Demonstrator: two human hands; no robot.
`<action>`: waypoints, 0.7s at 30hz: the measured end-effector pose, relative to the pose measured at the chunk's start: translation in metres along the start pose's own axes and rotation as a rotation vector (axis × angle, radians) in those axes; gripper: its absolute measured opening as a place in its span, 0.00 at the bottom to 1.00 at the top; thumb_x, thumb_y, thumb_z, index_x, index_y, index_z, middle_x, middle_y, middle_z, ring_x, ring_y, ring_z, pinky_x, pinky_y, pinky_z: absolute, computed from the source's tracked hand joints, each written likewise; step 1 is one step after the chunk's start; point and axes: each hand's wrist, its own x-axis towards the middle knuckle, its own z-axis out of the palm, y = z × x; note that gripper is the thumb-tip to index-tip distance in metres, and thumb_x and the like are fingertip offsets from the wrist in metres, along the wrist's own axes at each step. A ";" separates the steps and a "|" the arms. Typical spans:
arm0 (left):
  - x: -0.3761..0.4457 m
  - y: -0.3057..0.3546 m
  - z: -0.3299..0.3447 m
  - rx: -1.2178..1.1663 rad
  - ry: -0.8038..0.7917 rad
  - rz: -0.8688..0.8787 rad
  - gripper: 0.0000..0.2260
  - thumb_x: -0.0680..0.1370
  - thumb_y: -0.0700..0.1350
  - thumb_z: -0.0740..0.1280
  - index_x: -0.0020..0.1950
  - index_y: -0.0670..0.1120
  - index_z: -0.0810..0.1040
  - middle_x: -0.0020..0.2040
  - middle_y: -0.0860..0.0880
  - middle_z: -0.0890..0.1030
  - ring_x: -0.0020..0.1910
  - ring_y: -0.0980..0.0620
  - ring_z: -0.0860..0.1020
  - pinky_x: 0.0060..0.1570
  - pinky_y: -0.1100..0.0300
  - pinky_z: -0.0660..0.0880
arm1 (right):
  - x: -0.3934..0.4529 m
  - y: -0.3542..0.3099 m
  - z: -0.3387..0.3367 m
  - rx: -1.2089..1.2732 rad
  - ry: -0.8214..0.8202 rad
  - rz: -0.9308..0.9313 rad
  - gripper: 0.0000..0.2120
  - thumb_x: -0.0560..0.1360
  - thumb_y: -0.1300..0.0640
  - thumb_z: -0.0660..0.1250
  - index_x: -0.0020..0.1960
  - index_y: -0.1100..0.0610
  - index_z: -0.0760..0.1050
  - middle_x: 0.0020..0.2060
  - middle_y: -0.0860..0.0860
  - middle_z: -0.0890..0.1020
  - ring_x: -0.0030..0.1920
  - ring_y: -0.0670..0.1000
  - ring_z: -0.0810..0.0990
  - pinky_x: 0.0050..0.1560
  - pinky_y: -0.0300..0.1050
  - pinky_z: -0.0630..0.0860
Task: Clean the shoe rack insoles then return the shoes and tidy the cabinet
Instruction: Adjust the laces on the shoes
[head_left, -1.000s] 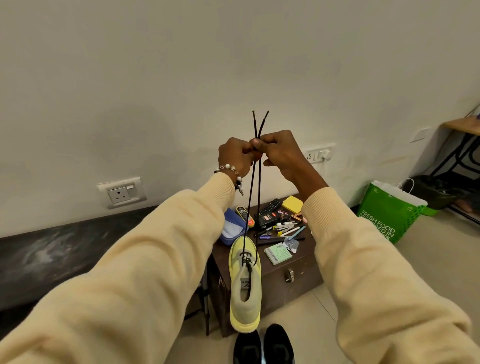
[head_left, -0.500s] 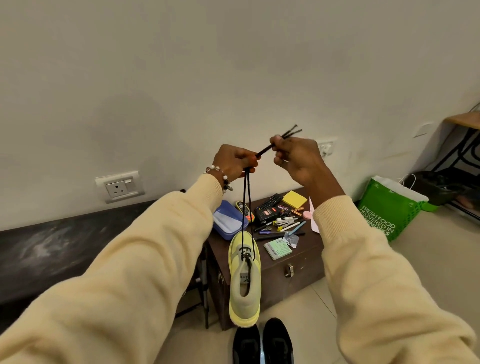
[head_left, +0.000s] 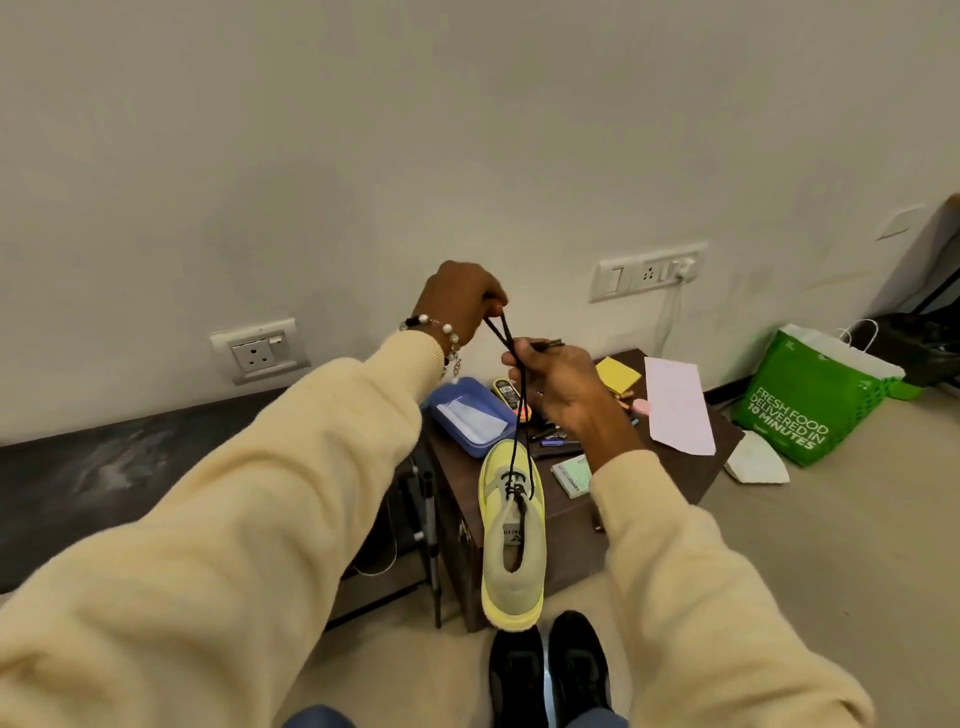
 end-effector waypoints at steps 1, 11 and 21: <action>-0.006 -0.010 0.008 -0.116 0.016 -0.089 0.08 0.77 0.40 0.68 0.53 0.42 0.84 0.50 0.42 0.84 0.51 0.43 0.81 0.53 0.56 0.76 | 0.001 -0.006 -0.003 -0.096 0.021 -0.037 0.05 0.75 0.63 0.68 0.49 0.64 0.78 0.35 0.54 0.83 0.32 0.49 0.79 0.35 0.39 0.77; -0.066 0.001 0.139 -1.327 -0.108 -0.660 0.12 0.81 0.31 0.52 0.53 0.35 0.75 0.53 0.36 0.76 0.56 0.41 0.75 0.54 0.53 0.74 | 0.016 -0.031 -0.003 -1.103 -0.011 -0.233 0.07 0.70 0.57 0.74 0.47 0.58 0.83 0.42 0.54 0.85 0.48 0.55 0.82 0.57 0.58 0.75; -0.051 -0.017 0.125 -0.711 -0.037 -0.351 0.05 0.73 0.35 0.72 0.49 0.38 0.83 0.43 0.40 0.84 0.34 0.58 0.79 0.37 0.73 0.72 | 0.009 0.035 -0.053 -0.134 0.363 -0.070 0.03 0.73 0.62 0.71 0.42 0.56 0.79 0.37 0.52 0.84 0.37 0.50 0.82 0.36 0.43 0.76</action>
